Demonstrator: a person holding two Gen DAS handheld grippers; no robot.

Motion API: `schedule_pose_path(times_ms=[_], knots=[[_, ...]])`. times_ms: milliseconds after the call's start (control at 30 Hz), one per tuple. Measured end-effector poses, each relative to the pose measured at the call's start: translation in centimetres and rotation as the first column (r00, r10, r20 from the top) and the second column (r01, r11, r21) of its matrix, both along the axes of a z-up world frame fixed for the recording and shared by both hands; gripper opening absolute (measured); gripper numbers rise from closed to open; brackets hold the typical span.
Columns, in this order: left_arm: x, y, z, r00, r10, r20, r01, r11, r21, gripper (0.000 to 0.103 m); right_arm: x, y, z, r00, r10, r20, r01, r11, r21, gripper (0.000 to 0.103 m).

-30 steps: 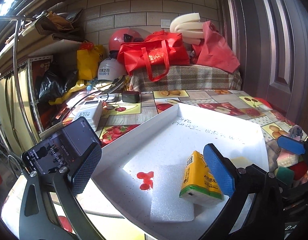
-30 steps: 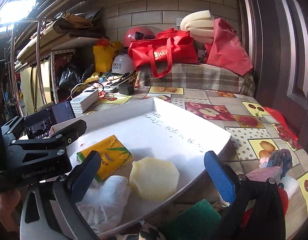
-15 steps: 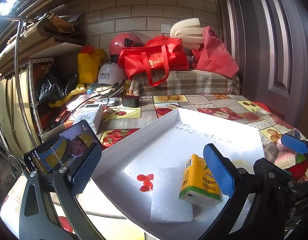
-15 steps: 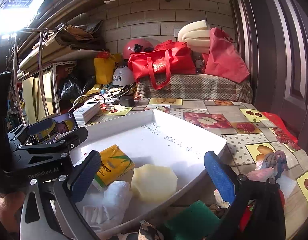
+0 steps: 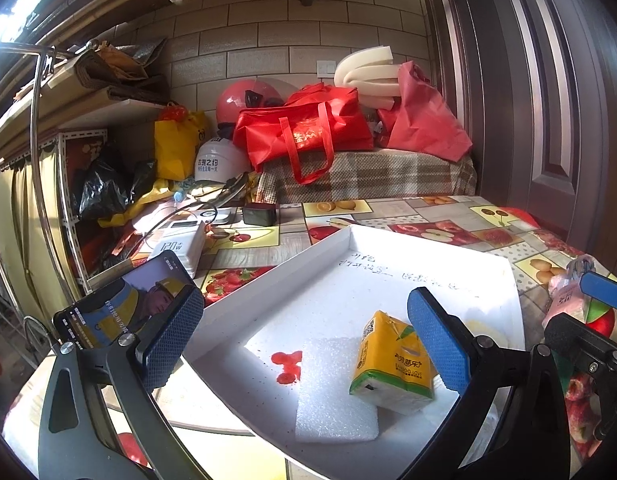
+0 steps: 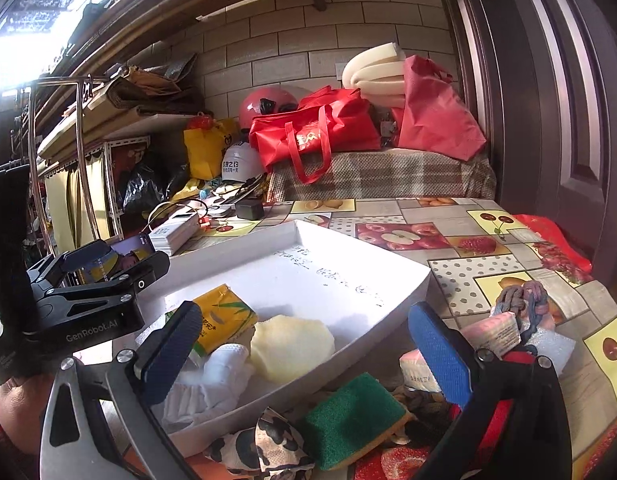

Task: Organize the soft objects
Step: 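Withdraw both grippers from the tray toward the remaining soft items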

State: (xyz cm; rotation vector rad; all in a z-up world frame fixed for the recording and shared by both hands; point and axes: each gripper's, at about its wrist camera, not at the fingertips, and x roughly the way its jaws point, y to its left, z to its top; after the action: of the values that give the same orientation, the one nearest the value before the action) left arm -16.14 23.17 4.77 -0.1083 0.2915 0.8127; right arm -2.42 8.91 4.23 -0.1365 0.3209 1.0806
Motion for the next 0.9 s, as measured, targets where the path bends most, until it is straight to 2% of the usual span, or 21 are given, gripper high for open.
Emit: schedule_pose_path(times_ms=[133, 200, 333, 400, 467, 533, 567, 600, 633, 667, 767, 833, 900], knots=[[-0.2, -0.8, 0.0, 1.0, -0.007, 0.009, 0.007, 1.0, 0.014, 0.103, -0.3, -1.9, 0.1, 0.999, -0.007, 0.037, 0.007, 1.0, 0.006, 0.103], [-0.5, -1.3, 0.1, 1.0, -0.016, 0.021, 0.015, 1.0, 0.023, 0.103, -0.2, -3.6, 0.4, 0.997, -0.044, 0.062, 0.042, 0.999, 0.027, 0.103], [-1.0, -2.5, 0.3, 0.996, -0.072, 0.053, 0.072, 0.997, 0.009, 0.103, 0.9, -9.7, 1.8, 0.994, -0.098, 0.056, 0.082, 0.968, 0.236, 0.103], [-1.1, -3.2, 0.6, 0.99, -0.118, 0.071, 0.117, 0.993, 0.019, 0.103, 1.8, -12.1, 2.1, 0.993, -0.115, 0.039, 0.098, 0.95, 0.297, 0.103], [-1.2, -3.8, 0.9, 0.983, -0.163, 0.082, 0.162, 0.987, 0.022, 0.103, 3.2, -13.6, 2.3, 0.986, -0.168, -0.006, 0.163, 0.943, 0.292, 0.103], [-1.0, -4.5, 0.8, 0.976, -0.207, 0.073, 0.209, 0.978, -0.014, 0.103, 4.3, -14.2, 2.4, 0.983, -0.185, 0.006, 0.178, 0.952, 0.25, 0.103], [-0.9, -4.9, 0.6, 0.959, -0.274, 0.068, 0.277, 0.96, -0.046, 0.103, 4.7, -14.3, 2.3, 0.98, -0.196, 0.021, 0.187, 0.958, 0.217, 0.103], [-0.8, -5.3, 0.5, 0.93, -0.361, 0.072, 0.366, 0.927, -0.077, 0.103, 5.1, -14.4, 2.3, 0.98, -0.196, 0.018, 0.189, 0.963, 0.192, 0.103], [-0.5, -6.0, 0.4, 0.887, -0.456, 0.077, 0.462, 0.88, -0.11, 0.103, 5.5, -14.5, 2.3, 0.984, -0.18, 0.012, 0.175, 0.968, 0.178, 0.103], [-0.2, -6.9, 0.4, 0.854, -0.516, 0.066, 0.52, 0.844, -0.126, 0.103, 5.8, -14.7, 2.2, 0.985, -0.173, 0.006, 0.169, 0.972, 0.164, 0.103], [1.2, -10.7, 0.2, 0.768, -0.639, -0.036, 0.632, 0.766, -0.117, 0.103, 6.8, -15.1, 1.7, 0.978, -0.205, -0.038, 0.209, 0.968, 0.136, 0.103], [2.6, -12.9, -0.2, 0.721, -0.681, -0.129, 0.667, 0.732, -0.135, 0.103, 7.3, -15.3, 1.4, 0.973, -0.221, -0.07, 0.228, 0.965, 0.128, 0.103], [3.8, -14.6, -0.7, 0.693, -0.69, -0.207, 0.676, 0.722, -0.144, 0.103, 7.5, -15.3, 1.1, 0.97, -0.229, -0.086, 0.238, 0.965, 0.11, 0.103]])
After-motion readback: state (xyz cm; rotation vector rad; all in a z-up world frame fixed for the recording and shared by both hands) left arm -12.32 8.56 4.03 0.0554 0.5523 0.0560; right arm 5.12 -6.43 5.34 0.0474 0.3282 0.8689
